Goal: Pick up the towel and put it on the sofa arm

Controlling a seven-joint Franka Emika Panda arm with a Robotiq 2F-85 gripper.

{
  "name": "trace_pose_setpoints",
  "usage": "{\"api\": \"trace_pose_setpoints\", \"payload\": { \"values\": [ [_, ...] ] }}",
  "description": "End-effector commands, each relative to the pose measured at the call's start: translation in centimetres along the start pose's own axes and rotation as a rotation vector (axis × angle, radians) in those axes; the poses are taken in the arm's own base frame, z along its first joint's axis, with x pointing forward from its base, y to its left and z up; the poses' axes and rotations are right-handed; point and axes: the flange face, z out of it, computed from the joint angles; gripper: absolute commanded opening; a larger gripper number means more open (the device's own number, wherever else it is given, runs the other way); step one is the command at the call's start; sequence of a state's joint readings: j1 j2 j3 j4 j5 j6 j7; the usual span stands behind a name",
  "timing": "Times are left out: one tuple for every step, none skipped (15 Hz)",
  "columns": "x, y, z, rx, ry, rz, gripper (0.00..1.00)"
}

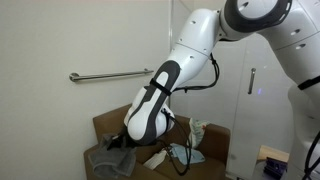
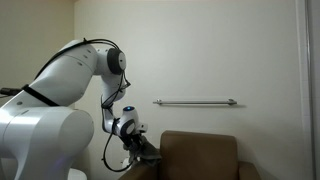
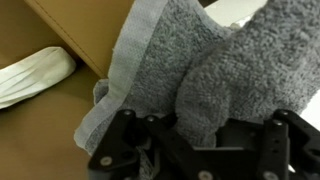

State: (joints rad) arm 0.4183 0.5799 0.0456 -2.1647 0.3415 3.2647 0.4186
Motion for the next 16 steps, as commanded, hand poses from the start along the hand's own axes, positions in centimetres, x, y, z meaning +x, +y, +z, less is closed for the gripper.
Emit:
{"api": "trace_pose_setpoints", "payload": {
  "values": [
    [1.4, 2.1, 2.3, -0.014, -0.039, 0.026, 0.01],
    [1.5, 2.4, 2.8, -0.013, -0.048, 0.032, 0.01],
    [1.4, 2.4, 3.3, -0.013, -0.057, 0.031, 0.01],
    [1.4, 2.4, 3.7, -0.014, -0.062, 0.027, 0.01],
    [1.3, 2.3, 4.1, -0.016, -0.068, 0.017, 0.01],
    [1.2, 2.2, 4.4, -0.017, -0.072, 0.009, 0.01],
    [1.1, 2.1, 4.6, -0.019, -0.078, 0.007, 0.01],
    [1.1, 2.1, 4.8, -0.018, -0.082, 0.009, 0.01],
    [1.0, 1.9, 5.0, -0.022, -0.086, 0.021, 0.01],
    [0.9, 1.9, 5.1, -0.029, -0.087, 0.029, 0.26],
    [0.9, 2.0, 5.2, -0.036, -0.084, 0.035, 0.27],
    [0.8, 1.9, 5.2, -0.036, -0.084, 0.032, 0.32],
    [0.9, 2.0, 5.3, -0.043, -0.078, 0.036, 0.38],
    [0.9, 2.0, 5.3, -0.045, -0.075, 0.037, 0.44],
    [0.9, 2.0, 5.3, -0.046, -0.072, 0.037, 0.51],
    [1.0, 2.0, 5.3, -0.047, -0.066, 0.038, 0.56]
  ]
}}
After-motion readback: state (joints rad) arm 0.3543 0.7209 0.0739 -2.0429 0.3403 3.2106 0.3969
